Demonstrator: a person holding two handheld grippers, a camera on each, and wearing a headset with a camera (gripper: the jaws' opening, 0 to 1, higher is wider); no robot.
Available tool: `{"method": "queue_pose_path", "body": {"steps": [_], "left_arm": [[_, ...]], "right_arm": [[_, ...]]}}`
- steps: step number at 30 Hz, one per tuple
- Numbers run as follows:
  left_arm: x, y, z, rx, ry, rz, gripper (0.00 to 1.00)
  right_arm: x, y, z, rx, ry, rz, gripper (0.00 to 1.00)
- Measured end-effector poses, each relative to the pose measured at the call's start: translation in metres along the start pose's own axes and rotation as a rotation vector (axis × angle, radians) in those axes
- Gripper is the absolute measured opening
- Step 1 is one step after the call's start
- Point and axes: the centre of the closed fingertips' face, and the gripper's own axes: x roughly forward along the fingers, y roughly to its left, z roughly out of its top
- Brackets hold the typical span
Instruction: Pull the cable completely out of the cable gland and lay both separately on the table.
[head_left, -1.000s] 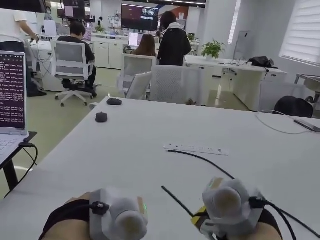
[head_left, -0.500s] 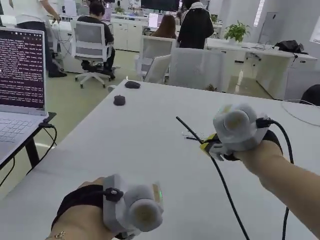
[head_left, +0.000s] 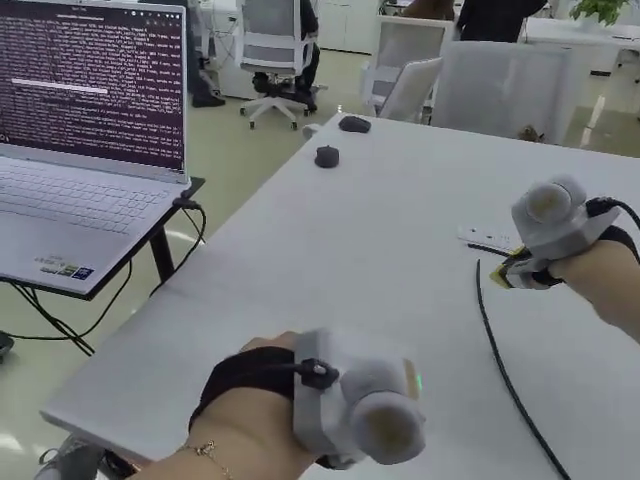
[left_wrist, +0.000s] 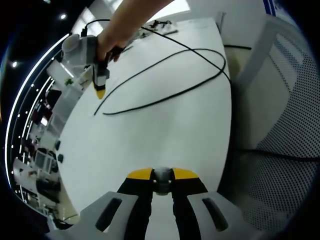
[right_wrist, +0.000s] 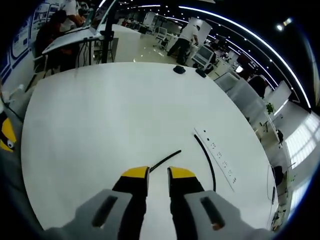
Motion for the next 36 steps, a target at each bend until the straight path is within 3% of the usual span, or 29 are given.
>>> {"method": "queue_pose_path", "body": {"steps": [2, 4, 7, 12, 19, 24, 29, 31, 33, 36], "left_arm": [[0.001, 0.001, 0.001, -0.003, -0.004, -0.003, 0.14], [0.003, 0.000, 0.001, 0.003, 0.002, -0.009, 0.14], [0.006, -0.005, 0.002, 0.014, 0.001, -0.039, 0.14], [0.010, -0.016, 0.008, 0.016, 0.012, -0.108, 0.14], [0.023, -0.025, 0.029, 0.020, -0.027, -0.231, 0.14], [0.053, -0.027, 0.027, 0.050, 0.011, -0.302, 0.14], [0.081, -0.033, 0.023, 0.107, 0.048, -0.356, 0.14], [0.089, -0.036, 0.024, 0.110, 0.047, -0.376, 0.14], [0.098, -0.044, 0.029, 0.093, 0.013, -0.412, 0.14], [0.106, -0.047, 0.027, 0.111, 0.028, -0.425, 0.14]], "right_arm": [[-0.017, 0.005, 0.001, 0.049, -0.020, 0.009, 0.13], [-0.032, 0.010, 0.004, 0.049, -0.047, 0.010, 0.11], [-0.063, 0.030, 0.007, 0.080, -0.115, 0.054, 0.13], [-0.112, 0.060, -0.007, 0.132, -0.141, 0.071, 0.13], [-0.179, 0.096, -0.024, 0.158, -0.195, 0.081, 0.16], [-0.224, 0.119, -0.054, 0.237, -0.212, 0.073, 0.17], [-0.254, 0.141, -0.089, 0.310, -0.196, 0.052, 0.17], [-0.262, 0.143, -0.099, 0.346, -0.190, 0.032, 0.17], [-0.272, 0.143, -0.114, 0.408, -0.188, 0.004, 0.16], [-0.283, 0.141, -0.129, 0.440, -0.180, -0.036, 0.16]]}}
